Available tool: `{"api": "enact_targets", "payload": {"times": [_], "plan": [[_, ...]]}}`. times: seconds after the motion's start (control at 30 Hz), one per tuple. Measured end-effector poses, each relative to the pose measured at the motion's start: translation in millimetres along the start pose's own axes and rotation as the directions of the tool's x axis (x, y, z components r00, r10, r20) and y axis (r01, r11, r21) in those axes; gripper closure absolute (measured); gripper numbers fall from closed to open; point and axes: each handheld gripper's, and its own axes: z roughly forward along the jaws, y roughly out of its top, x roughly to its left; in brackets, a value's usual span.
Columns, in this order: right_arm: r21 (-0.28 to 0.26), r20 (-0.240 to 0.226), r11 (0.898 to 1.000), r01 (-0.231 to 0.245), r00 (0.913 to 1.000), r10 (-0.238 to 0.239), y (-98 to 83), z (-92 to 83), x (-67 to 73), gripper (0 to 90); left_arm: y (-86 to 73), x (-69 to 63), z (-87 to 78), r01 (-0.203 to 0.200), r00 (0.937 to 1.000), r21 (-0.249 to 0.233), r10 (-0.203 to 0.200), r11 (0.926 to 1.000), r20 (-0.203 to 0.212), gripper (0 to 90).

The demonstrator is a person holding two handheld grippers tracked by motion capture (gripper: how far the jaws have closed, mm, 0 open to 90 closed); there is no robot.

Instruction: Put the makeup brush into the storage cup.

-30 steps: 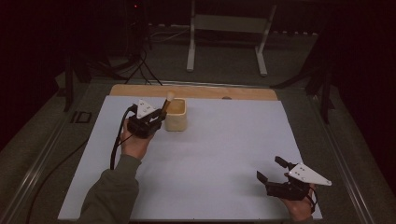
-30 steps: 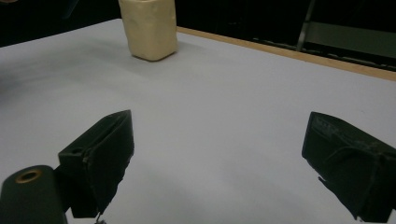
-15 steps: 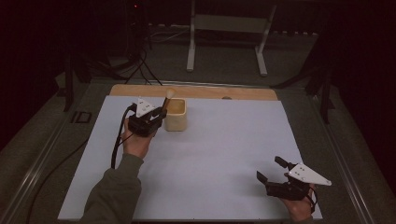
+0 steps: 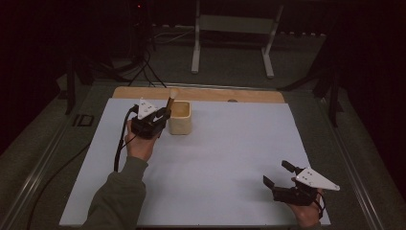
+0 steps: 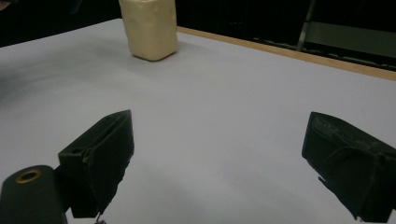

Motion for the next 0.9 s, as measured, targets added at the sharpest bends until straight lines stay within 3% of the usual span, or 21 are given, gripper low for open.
{"api": "enact_targets", "payload": {"times": [0.9], "plan": [[0.000, 0.001, 1.000, 0.002, 1.0000, -0.002, 0.1, -0.4, 0.1, 9.0, 6.6, 3.3, 3.0, 0.022, 0.9994, -0.037, -0.021, 0.9991, 0.027, 75.3]]}}
